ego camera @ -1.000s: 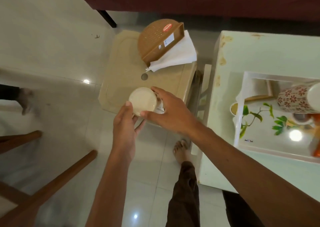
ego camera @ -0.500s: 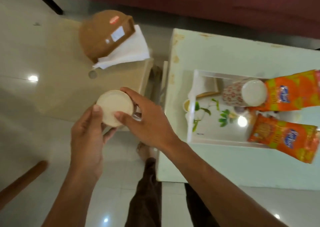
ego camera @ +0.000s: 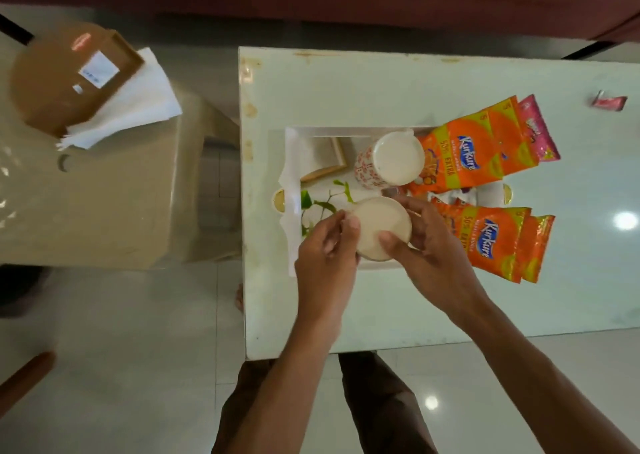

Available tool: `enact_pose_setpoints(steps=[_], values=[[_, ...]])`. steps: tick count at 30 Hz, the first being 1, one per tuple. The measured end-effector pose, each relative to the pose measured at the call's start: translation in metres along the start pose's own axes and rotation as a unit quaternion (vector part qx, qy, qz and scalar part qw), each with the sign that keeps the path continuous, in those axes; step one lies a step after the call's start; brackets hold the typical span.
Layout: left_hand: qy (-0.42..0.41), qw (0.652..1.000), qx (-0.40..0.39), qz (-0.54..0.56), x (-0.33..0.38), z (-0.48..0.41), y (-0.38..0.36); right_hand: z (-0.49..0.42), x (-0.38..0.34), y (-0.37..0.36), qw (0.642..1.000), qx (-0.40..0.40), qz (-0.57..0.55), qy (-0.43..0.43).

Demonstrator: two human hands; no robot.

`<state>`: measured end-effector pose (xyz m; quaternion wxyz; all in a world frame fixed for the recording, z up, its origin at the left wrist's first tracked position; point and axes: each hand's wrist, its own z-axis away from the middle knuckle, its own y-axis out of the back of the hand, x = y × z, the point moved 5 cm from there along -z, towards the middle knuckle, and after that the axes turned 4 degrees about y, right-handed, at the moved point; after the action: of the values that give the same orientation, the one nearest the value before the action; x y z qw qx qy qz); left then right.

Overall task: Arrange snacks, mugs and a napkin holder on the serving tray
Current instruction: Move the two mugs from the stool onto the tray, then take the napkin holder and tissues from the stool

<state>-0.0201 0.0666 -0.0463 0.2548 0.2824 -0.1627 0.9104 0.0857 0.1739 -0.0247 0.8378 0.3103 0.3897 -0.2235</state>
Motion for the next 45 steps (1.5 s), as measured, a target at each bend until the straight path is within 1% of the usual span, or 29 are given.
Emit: enact_pose_setpoints(steps=[4, 8, 13, 17, 21, 24, 26, 27, 28, 29, 30, 32, 34, 37, 40, 45], values=[[0.001, 0.999, 0.017, -0.043, -0.020, -0.015, -0.031, -0.006, 0.027, 0.022, 0.999, 0.013, -0.027, -0.010], [0.010, 0.998, 0.032, -0.051, -0.033, -0.025, -0.047, -0.015, 0.043, 0.034, 0.999, 0.000, -0.036, -0.007], [0.017, 0.996, 0.061, -0.062, -0.039, -0.029, -0.052, -0.024, 0.056, 0.038, 0.999, -0.024, -0.045, -0.001], [0.004, 0.993, 0.090, -0.072, -0.040, -0.031, -0.050, -0.030, 0.060, 0.038, 0.997, -0.040, -0.065, 0.016], [-0.004, 0.993, 0.095, -0.070, -0.042, -0.031, -0.049, -0.034, 0.065, 0.038, 0.998, -0.039, -0.049, 0.032], [0.000, 0.993, 0.099, -0.063, -0.041, -0.029, -0.050, -0.034, 0.067, 0.037, 0.997, -0.051, -0.044, 0.026], [0.010, 0.993, 0.102, -0.051, -0.041, -0.025, -0.047, -0.034, 0.064, 0.042, 0.999, -0.047, -0.005, 0.022], [0.015, 0.993, 0.107, -0.043, -0.039, -0.022, -0.044, -0.032, 0.061, 0.047, 0.999, -0.029, 0.020, 0.025], [0.014, 0.993, 0.115, -0.032, -0.034, -0.018, -0.038, -0.029, 0.055, 0.054, 0.999, 0.002, 0.030, 0.031], [0.007, 0.992, 0.124, -0.020, -0.027, -0.014, -0.031, -0.026, 0.049, 0.062, 0.999, 0.039, 0.008, 0.032], [-0.004, 0.991, 0.136, -0.007, -0.020, -0.010, -0.021, -0.022, 0.043, 0.072, 0.996, 0.071, -0.045, 0.023], [-0.033, 0.987, 0.154, 0.019, 0.000, 0.001, 0.003, -0.015, 0.029, 0.089, 0.983, 0.107, -0.148, 0.010], [-0.068, 0.985, 0.156, 0.023, 0.024, 0.011, 0.032, -0.014, 0.009, 0.102, 0.975, 0.122, -0.186, 0.017], [-0.111, 0.979, 0.173, 0.005, 0.058, 0.025, 0.080, -0.015, -0.019, 0.101, 0.972, 0.104, -0.207, 0.036], [-0.158, 0.966, 0.204, 0.005, 0.103, 0.031, 0.132, -0.026, -0.049, 0.073, 0.972, 0.075, -0.216, 0.056], [-0.215, 0.940, 0.261, -0.036, 0.165, 0.029, 0.208, -0.042, -0.100, -0.014, 0.983, -0.003, -0.169, 0.071]])
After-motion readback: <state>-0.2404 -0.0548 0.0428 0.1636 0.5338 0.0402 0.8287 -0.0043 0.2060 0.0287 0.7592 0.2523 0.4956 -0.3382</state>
